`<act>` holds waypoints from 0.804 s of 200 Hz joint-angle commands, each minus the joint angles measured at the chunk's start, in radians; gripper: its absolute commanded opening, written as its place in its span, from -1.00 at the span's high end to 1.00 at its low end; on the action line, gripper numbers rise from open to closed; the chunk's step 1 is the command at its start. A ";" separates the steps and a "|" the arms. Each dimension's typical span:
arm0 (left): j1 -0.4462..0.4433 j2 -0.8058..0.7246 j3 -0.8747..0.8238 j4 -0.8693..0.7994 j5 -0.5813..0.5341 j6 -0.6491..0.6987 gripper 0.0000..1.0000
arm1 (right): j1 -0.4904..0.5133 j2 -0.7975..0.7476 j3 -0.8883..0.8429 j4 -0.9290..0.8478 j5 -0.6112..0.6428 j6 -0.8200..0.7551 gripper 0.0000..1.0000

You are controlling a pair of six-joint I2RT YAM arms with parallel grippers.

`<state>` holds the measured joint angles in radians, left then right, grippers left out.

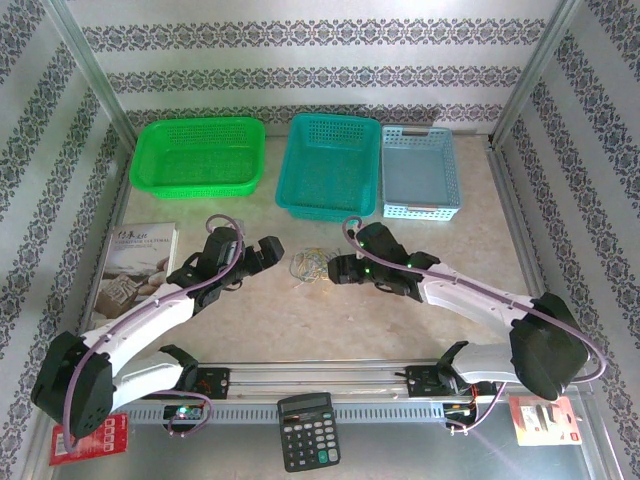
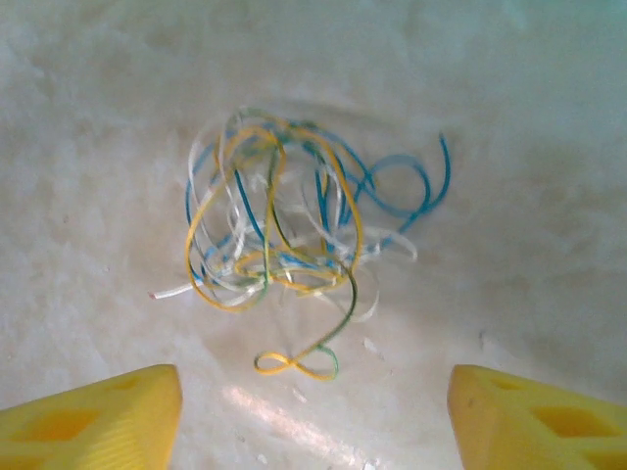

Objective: Untangle the cables

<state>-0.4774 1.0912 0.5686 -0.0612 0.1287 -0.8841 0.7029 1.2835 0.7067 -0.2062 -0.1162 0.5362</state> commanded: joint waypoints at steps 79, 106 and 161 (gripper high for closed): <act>-0.021 0.040 0.016 0.086 0.037 -0.053 -1.00 | -0.005 0.113 -0.138 0.260 -0.110 0.026 0.18; -0.026 0.045 0.020 0.088 0.036 -0.056 -1.00 | -0.006 0.166 -0.125 0.299 -0.117 0.029 0.19; -0.028 0.055 0.026 0.090 0.035 -0.055 -1.00 | -0.008 0.255 -0.102 0.342 -0.122 0.030 0.28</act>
<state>-0.4934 1.1355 0.5686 -0.0097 0.1577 -0.9253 0.7021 1.5101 0.5789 0.0887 -0.2234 0.5591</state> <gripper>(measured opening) 0.999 0.370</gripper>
